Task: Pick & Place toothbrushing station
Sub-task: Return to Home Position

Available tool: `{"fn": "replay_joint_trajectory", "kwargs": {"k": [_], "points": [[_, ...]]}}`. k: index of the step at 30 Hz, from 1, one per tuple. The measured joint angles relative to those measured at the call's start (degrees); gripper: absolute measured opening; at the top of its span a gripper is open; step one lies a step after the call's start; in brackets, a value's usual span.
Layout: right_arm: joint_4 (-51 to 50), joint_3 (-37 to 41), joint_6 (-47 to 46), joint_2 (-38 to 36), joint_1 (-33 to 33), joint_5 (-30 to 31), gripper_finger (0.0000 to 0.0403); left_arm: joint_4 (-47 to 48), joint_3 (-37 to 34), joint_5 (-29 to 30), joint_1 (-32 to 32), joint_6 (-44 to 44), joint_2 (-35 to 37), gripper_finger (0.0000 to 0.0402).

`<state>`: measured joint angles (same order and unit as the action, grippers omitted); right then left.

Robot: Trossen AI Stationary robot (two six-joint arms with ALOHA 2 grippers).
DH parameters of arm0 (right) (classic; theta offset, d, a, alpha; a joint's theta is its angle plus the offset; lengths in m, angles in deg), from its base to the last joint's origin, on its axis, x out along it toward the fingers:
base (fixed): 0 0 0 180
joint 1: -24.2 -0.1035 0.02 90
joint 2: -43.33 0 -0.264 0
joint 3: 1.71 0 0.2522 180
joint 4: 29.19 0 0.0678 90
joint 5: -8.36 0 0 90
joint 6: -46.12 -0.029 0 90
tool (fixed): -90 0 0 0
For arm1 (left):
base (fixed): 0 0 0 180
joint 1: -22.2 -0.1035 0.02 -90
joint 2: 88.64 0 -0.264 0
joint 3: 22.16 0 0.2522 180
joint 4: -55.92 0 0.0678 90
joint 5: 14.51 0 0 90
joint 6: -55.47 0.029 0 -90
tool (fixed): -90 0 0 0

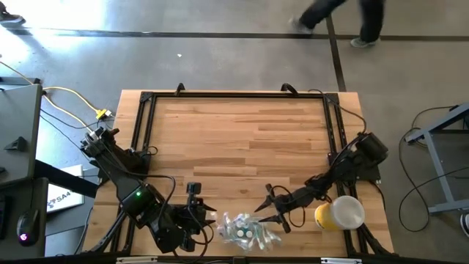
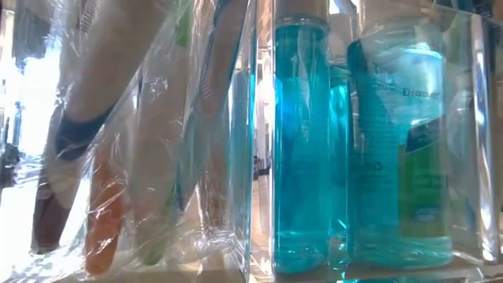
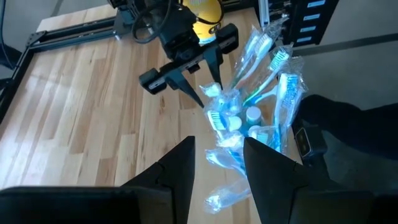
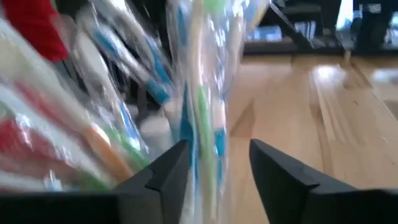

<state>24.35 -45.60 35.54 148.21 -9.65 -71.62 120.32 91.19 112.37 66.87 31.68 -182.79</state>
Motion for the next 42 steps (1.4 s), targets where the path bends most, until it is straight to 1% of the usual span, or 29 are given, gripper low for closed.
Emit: {"fn": "replay_joint_trajectory", "kwargs": {"k": [3,6,11,15,17,19,21,24,25,27,28,30,32,35,38,40,42], "points": [[-6.3,0.1,0.4,-3.8,-0.8,0.6,0.0182,0.1,0.0,0.0,0.0,0.0,0.0,0.0132],[-12.8,0.0,1.6,-8.9,-1.8,3.0,0.0194,0.1,0.0,0.0,0.0,0.2,0.0,0.0132],[-26.3,0.0,1.8,-19.4,-3.5,8.0,0.0188,0.3,0.0,0.0,0.0,1.1,0.0,0.0132],[-38.0,0.0,1.7,-29.2,-4.1,9.1,0.0173,3.1,0.0,-0.3,0.0,3.7,0.5,0.0131],[-43.7,0.0,1.6,-35.1,-4.0,9.2,0.0162,8.2,1.1,1.1,0.0,5.2,1.6,0.0122],[-48.5,0.0,1.5,-41.0,-4.0,9.2,0.0146,14.1,3.1,4.8,0.0,4.2,3.4,0.0102],[-53.4,0.0,1.3,-46.9,-4.0,7.9,0.0124,21.5,5.2,7.9,0.0,3.1,5.5,0.0071],[-59.4,0.0,2.5,-55.3,-4.0,7.5,0.0077,31.3,6.6,10.7,-0.1,-0.2,9.5,0.0017],[-61.4,0.0,3.3,-58.0,-4.0,7.5,0.0058,33.6,6.6,11.5,-0.1,-1.7,11.4,0.0009],[-66.4,0.0,5.4,-63.0,-4.0,7.8,0.0021,38.1,6.6,12.2,-0.1,-4.2,15.7,0.001],[-68.7,0.0,6.2,-65.5,-3.9,8.1,0.0012,39.1,6.1,12.3,-0.1,-5.0,17.9,0.0011],[-71.7,0.0,7.5,-69.7,-2.8,7.7,0.0008,39.4,4.0,12.4,-0.1,-5.9,22.9,0.0006],[-73.8,0.0,9.8,-73.0,-0.8,5.0,0.0006,37.7,1.2,12.1,-0.1,-6.5,27.9,0.0002],[-73.1,0.2,13.9,-75.7,4.4,-3.6,0.0003,31.8,-5.8,12.0,-0.1,-4.0,36.4,0.0002],[-70.0,1.4,15.9,-75.8,11.1,-14.1,0.0004,20.6,-16.2,11.7,-0.1,2.5,45.9,0.0001],[-67.5,3.0,16.5,-75.5,15.8,-21.3,0.0004,12.4,-24.0,10.2,-0.1,6.8,52.7,0.0001],[-63.5,5.5,16.6,-74.3,20.5,-25.8,0.0003,5.5,-32.1,8.4,-0.1,9.8,59.6,0.0]]}}
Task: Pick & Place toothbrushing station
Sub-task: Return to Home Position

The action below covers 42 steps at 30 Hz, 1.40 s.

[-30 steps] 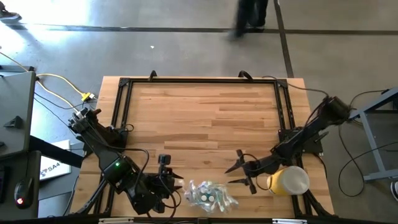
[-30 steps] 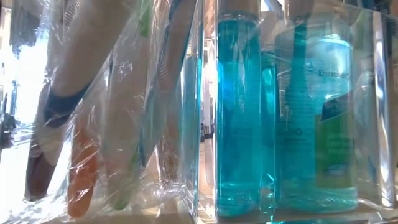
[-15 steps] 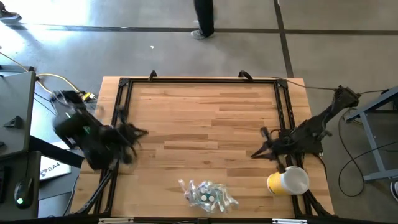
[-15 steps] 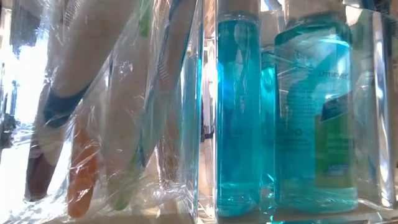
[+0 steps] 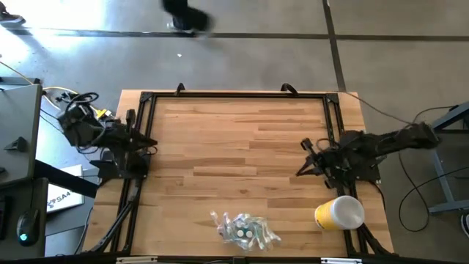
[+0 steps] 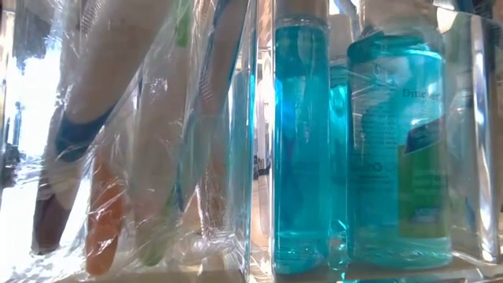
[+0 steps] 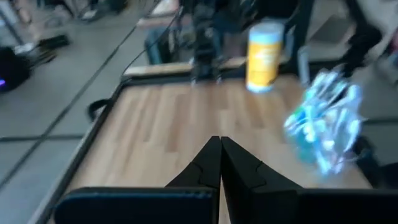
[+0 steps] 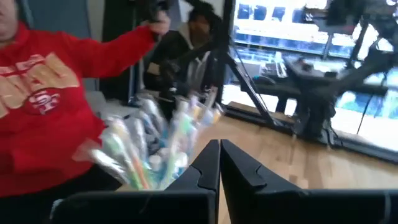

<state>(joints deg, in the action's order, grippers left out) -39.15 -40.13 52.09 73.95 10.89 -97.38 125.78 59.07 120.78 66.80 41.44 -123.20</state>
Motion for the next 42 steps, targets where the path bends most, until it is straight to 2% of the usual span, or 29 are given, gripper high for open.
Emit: {"fn": "replay_joint_trajectory", "kwargs": {"k": [5,9,14,16,23,30,37,42], "points": [[12.2,6.7,-4.6,3.8,9.6,-10.1,0.0004,-13.6,-18.0,-4.6,0.0,3.8,15.8,0.0],[21.8,11.1,-7.2,5.5,12.9,-9.6,0.0004,-17.9,-27.9,-6.1,0.0,3.3,25.8,0.0],[24.9,13.7,-7.9,6.1,13.0,-8.2,0.0003,-24.2,-37.6,-9.2,0.0,3.3,33.7,0.0],[24.8,14.6,-7.9,6.1,12.0,-5.8,0.0003,-24.3,-41.3,-9.6,0.0,3.3,34.3,0.0],[26.7,18.8,-8.5,6.2,6.9,4.8,0.0003,-36.3,-51.5,-12.7,0.0,5.4,33.5,0.0],[33.4,24.1,-9.4,6.3,1.8,9.4,0.0003,-45.2,-60.9,-14.3,0.0,2.7,34.0,0.0],[32.9,24.2,-9.4,6.5,-1.7,12.8,0.0003,-49.8,-63.0,-18.4,0.0,0.7,32.4,0.0],[32.7,24.2,-10.5,6.5,-3.4,13.8,0.0003,-53.1,-64.4,-26.8,0.0,1.4,32.1,0.0]]}}
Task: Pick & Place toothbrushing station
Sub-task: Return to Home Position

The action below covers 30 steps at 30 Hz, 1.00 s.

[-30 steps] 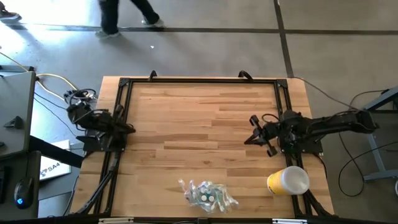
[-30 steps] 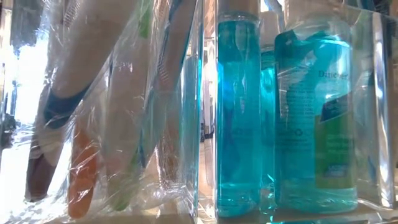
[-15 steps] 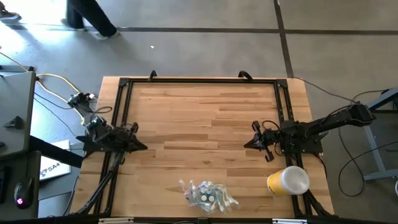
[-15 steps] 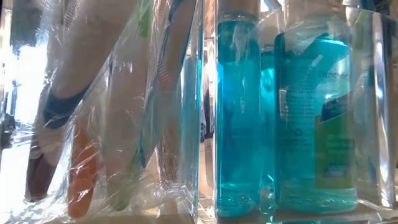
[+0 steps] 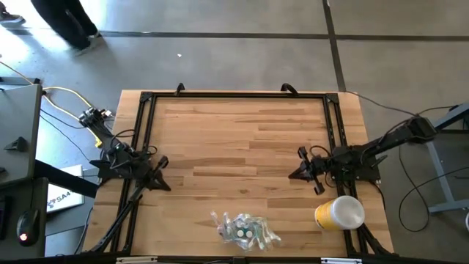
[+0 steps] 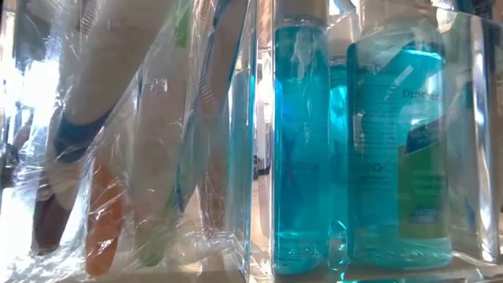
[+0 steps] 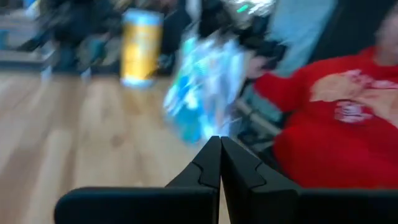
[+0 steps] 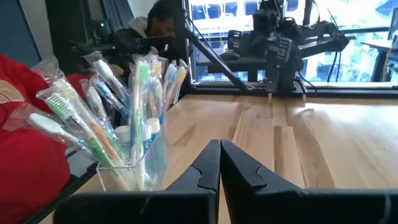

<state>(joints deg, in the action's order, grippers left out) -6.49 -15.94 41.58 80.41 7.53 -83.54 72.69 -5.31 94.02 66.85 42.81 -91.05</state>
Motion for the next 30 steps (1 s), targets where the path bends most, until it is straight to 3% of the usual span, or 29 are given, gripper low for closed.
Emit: {"fn": "replay_joint_trajectory", "kwargs": {"k": [4,14,24,30], "points": [[-1.2,0.0,-0.4,0.0,-2.1,1.8,0.0003,-5.5,-2.4,-5.0,0.0,6.1,0.0,0.0],[-2.1,0.0,-1.9,0.0,-6.3,13.4,0.0003,-6.0,-2.4,-1.3,0.0,9.9,-1.2,0.0],[-8.0,0.1,0.2,-4.7,-7.0,3.3,0.0003,-6.3,-2.4,-0.2,0.0,11.0,-1.2,0.0],[-17.9,0.1,0.8,-14.0,-3.4,6.2,0.0003,-6.3,-2.5,-0.2,0.0,11.0,-1.2,0.0]]}}
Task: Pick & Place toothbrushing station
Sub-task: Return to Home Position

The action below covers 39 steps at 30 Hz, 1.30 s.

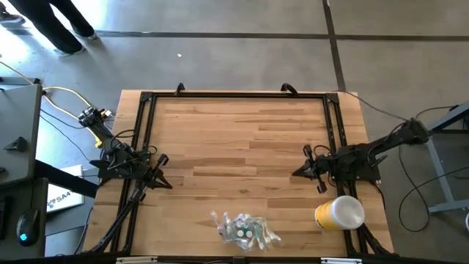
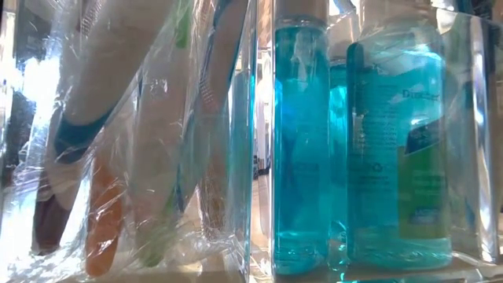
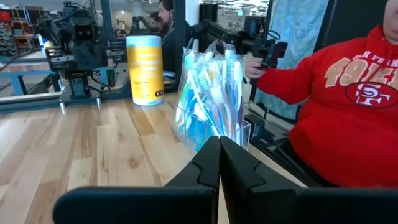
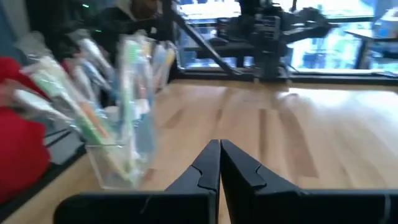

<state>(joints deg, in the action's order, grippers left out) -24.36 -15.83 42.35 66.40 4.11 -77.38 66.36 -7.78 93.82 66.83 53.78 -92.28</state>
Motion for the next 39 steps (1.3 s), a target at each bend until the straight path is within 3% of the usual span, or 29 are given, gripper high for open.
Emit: {"fn": "replay_joint_trajectory", "kwargs": {"k": [8,15,39], "points": [[-15.9,0.0,-1.0,-15.1,2.3,1.7,0.0003,0.0,0.0,0.0,0.0,0.0,0.0,0.0],[-16.6,-0.1,2.7,-20.7,2.2,1.9,0.0003,-0.2,0.0,1.6,0.0,0.0,0.0,0.0],[-16.5,-0.1,2.5,-19.0,2.2,2.9,0.0003,-0.2,0.0,2.5,0.0,-0.1,0.0,0.0]]}}
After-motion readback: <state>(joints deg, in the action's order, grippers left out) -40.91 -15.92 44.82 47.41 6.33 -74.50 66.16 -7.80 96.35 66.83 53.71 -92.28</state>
